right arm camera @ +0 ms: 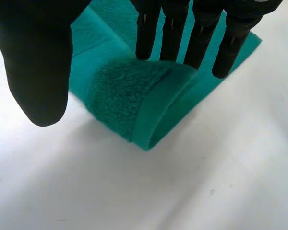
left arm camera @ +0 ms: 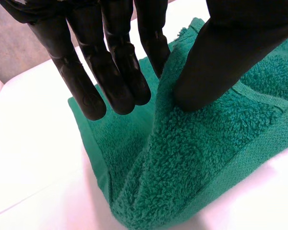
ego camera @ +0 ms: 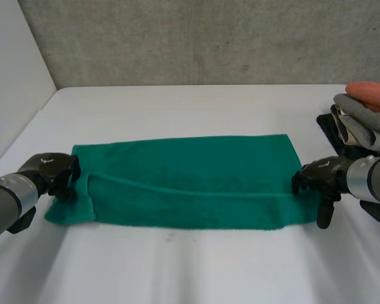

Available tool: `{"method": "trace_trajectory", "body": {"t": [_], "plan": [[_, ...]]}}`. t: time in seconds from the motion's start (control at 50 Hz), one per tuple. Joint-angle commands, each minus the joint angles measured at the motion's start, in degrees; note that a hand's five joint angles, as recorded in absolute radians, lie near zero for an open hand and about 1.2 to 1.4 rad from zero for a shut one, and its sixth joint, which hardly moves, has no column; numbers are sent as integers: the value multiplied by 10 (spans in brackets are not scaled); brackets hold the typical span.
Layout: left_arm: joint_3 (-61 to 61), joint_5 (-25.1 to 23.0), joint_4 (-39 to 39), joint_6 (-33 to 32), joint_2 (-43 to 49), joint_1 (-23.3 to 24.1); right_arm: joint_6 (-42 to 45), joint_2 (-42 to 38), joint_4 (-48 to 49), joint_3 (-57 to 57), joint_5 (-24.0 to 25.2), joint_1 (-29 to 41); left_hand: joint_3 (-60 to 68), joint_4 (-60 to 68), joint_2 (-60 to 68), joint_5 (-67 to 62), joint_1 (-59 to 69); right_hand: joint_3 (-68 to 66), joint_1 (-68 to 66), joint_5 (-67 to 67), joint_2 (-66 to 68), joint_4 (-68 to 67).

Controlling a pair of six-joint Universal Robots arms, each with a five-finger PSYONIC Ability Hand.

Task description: Fold the laundry.

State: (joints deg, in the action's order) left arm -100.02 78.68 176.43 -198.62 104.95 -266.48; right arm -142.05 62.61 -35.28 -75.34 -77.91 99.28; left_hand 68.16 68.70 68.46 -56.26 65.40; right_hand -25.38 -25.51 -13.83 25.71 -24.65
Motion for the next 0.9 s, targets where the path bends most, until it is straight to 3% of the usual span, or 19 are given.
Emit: {"method": "trace_trajectory", "body": {"t": [0.02, 0.18, 0.3, 0.4, 0.48, 0.5, 0.58, 0.64, 0.8, 0.9], "plan": [[-4, -6, 1, 0, 13, -4, 14, 1, 67, -51, 1, 7, 118, 113, 115, -137, 146, -149, -147, -164, 145, -156], [17, -17, 6, -3, 47, 2, 11, -64, 134, -25, -48, 37, 118, 113, 115, -137, 146, -540, -539, -556, 537, -548], [88, -14, 37, -11, 70, 5, -17, -79, 147, 54, -51, 67, 118, 113, 115, -137, 146, -546, -545, -562, 543, -554], [200, -13, 101, -4, 75, 12, -20, -72, 213, 157, -60, 93, 118, 113, 115, -137, 146, -546, -545, -562, 543, -554], [300, -11, 180, 45, 57, 13, -59, -36, 345, 231, -88, 101, 118, 113, 115, -137, 146, -546, -545, -562, 543, -554], [326, -7, 215, 76, 43, 12, -93, -5, 434, 224, -89, 97, 118, 113, 115, -137, 146, -546, -545, -562, 543, -554], [364, 21, 302, 193, 5, -5, -167, 91, 682, 134, -66, 78, 118, 113, 115, -137, 146, -546, -545, -562, 543, -554], [364, 23, 293, 236, -2, -16, -180, 116, 767, 71, -35, 71, 118, 113, 115, -137, 146, -546, -545, -562, 543, -554], [295, -36, 157, 206, -1, -33, -158, 98, 677, -7, 22, 65, 118, 113, 115, -137, 146, -546, -545, -562, 543, -554], [183, -65, 96, 142, 9, -34, -107, 51, 592, -49, 39, 64, 118, 113, 115, -137, 146, -546, -545, -562, 543, -554]]}}
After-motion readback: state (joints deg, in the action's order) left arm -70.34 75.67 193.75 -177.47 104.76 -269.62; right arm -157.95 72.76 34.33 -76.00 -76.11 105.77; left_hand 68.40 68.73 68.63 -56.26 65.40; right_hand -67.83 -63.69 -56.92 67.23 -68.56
